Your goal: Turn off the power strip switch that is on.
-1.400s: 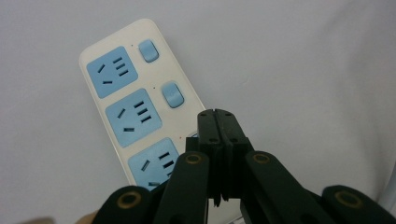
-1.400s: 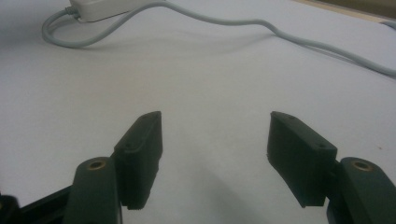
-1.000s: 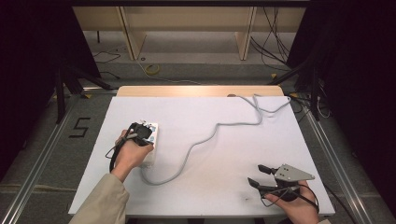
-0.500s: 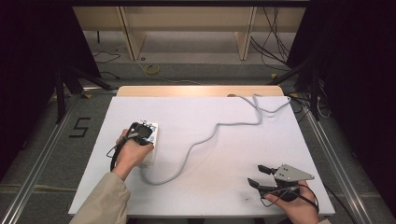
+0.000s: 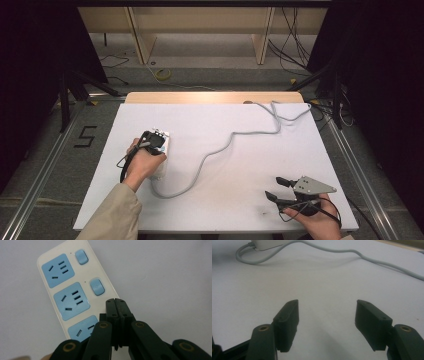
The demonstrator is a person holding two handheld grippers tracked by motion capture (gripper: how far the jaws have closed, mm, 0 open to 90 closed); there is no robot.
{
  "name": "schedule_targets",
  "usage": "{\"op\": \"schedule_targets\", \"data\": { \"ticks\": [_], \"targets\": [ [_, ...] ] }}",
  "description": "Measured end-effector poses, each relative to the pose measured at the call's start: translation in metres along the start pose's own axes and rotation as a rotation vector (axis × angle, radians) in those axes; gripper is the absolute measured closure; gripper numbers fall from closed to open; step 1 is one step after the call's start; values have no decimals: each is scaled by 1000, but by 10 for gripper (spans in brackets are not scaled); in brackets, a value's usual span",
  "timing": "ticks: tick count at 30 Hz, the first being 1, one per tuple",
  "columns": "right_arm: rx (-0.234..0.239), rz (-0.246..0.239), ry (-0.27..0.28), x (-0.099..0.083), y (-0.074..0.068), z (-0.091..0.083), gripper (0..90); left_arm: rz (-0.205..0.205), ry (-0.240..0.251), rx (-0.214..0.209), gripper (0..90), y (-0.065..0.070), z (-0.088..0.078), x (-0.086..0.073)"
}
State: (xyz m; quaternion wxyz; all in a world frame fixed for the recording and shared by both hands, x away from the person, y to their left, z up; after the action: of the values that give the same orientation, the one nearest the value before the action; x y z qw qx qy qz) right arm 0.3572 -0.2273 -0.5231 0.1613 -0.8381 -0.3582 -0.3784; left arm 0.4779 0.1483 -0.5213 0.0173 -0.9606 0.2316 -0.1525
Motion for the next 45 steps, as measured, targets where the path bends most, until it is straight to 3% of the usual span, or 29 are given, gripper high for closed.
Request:
{"op": "schedule_targets", "data": {
  "ticks": [12, 21, 27, 39, 45],
  "targets": [
    [-1, 1, 3, 0, 0, 0, 368, -19, -21, -3, 894, -2, 1, 1],
    [0, -1, 2, 0, 0, 0, 368, -3, -52, 12, 895, -1, 1, 2],
    [1, 1, -1, 0, 0, 0, 368, -14, -53, 8, 895, -1, 1, 2],
    [0, 0, 1, 0, 0, 0, 368, 1, -55, 38, 896, 1, 1, 2],
    [1, -2, 0, 0, 0, 0, 368, 28, -56, 93, 896, 1, 3, 3]
  ]
}}
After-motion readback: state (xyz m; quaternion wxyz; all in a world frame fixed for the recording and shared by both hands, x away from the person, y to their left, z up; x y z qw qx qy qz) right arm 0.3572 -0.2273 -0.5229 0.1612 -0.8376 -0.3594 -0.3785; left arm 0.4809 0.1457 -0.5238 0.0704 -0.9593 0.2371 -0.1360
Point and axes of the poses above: each handheld gripper's, and its own axes: z roughly forward along the jaws, x roughly out of its top, y roughly to its right, the point moved 9 cm from there along z, roughly forward along the jaws, and after that the axes turned 12 degrees about -y, right-handed, at the moved point
